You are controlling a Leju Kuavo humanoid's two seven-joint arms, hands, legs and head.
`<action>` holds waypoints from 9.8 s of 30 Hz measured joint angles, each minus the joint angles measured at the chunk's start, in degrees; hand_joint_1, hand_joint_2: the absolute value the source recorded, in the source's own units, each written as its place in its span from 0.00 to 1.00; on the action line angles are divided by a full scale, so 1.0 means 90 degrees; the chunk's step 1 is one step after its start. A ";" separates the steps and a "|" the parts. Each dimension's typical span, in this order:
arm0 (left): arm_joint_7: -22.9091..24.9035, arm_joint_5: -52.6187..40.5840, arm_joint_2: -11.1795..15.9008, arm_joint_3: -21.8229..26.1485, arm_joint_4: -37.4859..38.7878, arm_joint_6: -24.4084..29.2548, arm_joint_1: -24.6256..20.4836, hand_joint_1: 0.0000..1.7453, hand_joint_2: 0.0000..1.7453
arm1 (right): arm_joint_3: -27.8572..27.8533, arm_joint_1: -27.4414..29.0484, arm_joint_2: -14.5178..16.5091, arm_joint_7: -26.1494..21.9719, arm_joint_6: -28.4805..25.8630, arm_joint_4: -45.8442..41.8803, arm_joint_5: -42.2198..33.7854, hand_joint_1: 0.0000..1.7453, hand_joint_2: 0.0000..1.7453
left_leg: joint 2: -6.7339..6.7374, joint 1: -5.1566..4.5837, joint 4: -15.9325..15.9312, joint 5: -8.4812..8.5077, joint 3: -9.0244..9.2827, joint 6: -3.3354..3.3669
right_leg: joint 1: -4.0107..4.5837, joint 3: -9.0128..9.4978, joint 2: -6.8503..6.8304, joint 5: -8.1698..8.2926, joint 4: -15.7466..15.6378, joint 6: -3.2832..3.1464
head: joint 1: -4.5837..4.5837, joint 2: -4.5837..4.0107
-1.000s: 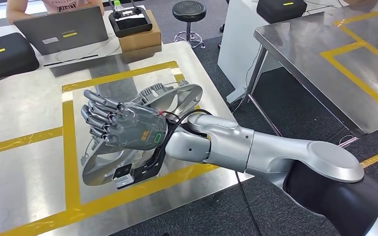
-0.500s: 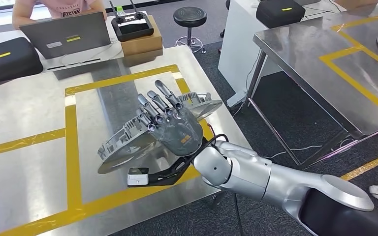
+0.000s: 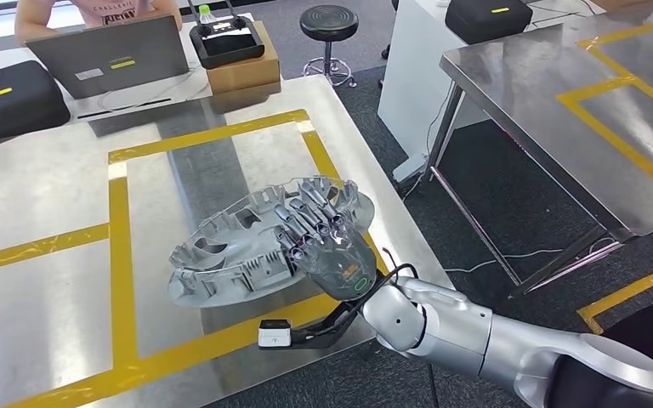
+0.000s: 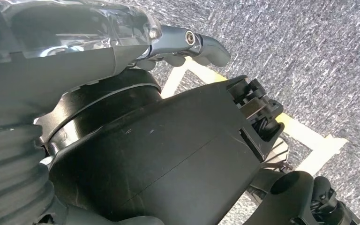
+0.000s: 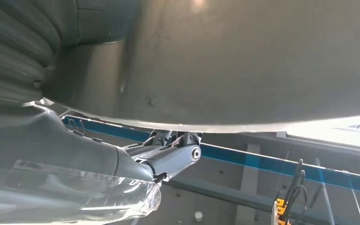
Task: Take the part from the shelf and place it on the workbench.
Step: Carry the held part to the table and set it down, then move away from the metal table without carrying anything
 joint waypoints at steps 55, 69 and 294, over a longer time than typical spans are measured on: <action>-0.0692 0.0172 0.0038 0.0007 -0.0001 -0.0156 -0.0007 0.00 1.00 | -0.3396 0.2273 0.1470 -0.3366 -0.0005 0.1852 -0.0661 0.00 1.00 | 0.0075 -0.0006 -0.0004 -0.0028 -0.0050 0.0018 | -0.0008 -0.0065 0.0066 -0.0006 -0.0004 -0.0001 | -0.0002 0.0000; -0.0761 0.0239 0.0028 0.0007 -0.0001 -0.0170 0.0002 0.00 1.00 | -0.3378 0.2094 0.1520 -0.3690 0.0994 0.2407 -0.2442 0.00 1.00 | 0.0078 -0.0006 -0.0004 -0.0028 -0.0052 0.0018 | -0.0007 -0.0066 0.0065 -0.0006 -0.0004 -0.0001 | -0.0006 0.0000; 0.0114 0.0852 0.0732 0.0330 -0.0010 -0.0110 0.0102 0.00 0.00 | -0.5401 0.5901 -0.0224 -0.6612 0.0110 -0.5622 -1.2800 0.00 1.00 | 0.0284 0.0071 -0.0006 -0.0618 0.0658 -0.0117 | -0.0002 -0.0978 -0.0390 0.0744 0.0309 0.0026 | -0.0138 0.0000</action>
